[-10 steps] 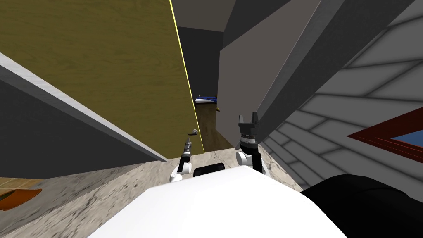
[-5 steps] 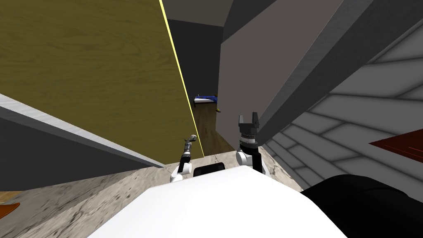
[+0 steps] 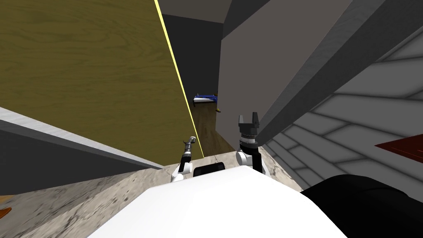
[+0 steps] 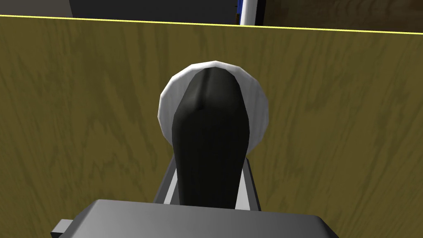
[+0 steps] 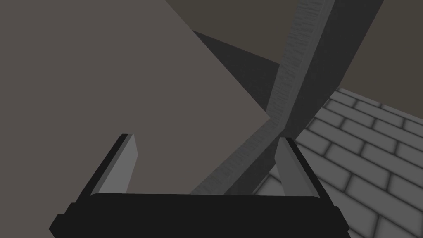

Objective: Push the door open

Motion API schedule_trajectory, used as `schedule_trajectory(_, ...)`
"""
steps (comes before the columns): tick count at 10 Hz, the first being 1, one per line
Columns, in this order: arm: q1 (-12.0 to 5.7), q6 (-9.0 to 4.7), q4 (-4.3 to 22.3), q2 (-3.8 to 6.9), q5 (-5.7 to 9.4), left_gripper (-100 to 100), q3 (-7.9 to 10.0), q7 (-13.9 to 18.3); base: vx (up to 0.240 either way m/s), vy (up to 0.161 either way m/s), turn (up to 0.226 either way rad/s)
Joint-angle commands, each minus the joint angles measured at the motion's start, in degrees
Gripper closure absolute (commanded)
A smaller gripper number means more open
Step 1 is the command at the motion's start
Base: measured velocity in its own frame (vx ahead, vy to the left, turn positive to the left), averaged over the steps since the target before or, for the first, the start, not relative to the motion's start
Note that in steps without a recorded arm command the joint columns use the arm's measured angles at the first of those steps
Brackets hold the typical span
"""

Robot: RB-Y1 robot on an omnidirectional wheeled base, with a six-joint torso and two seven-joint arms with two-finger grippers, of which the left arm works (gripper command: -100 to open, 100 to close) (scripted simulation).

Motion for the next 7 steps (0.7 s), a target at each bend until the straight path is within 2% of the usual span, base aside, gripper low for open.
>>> schedule_trajectory(1, 0.25, -0.05, 0.1, -0.05, -0.02, 100, -0.06, 0.0, 0.000, 0.000, 0.000)
schedule_trajectory(3, 0.25, -0.05, 0.1, -0.05, -0.02, 100, -0.06, 0.0, 0.000, 0.000, 0.000)
schedule_trajectory(4, -0.07, 0.01, 0.1, 1.00, 0.38, 100, 0.74, -0.3, 0.095, -0.043, 0.029)
schedule_trajectory(7, -0.15, 0.00, 0.1, 1.95, 0.88, 100, 1.70, -0.7, 0.143, -0.046, 0.041)
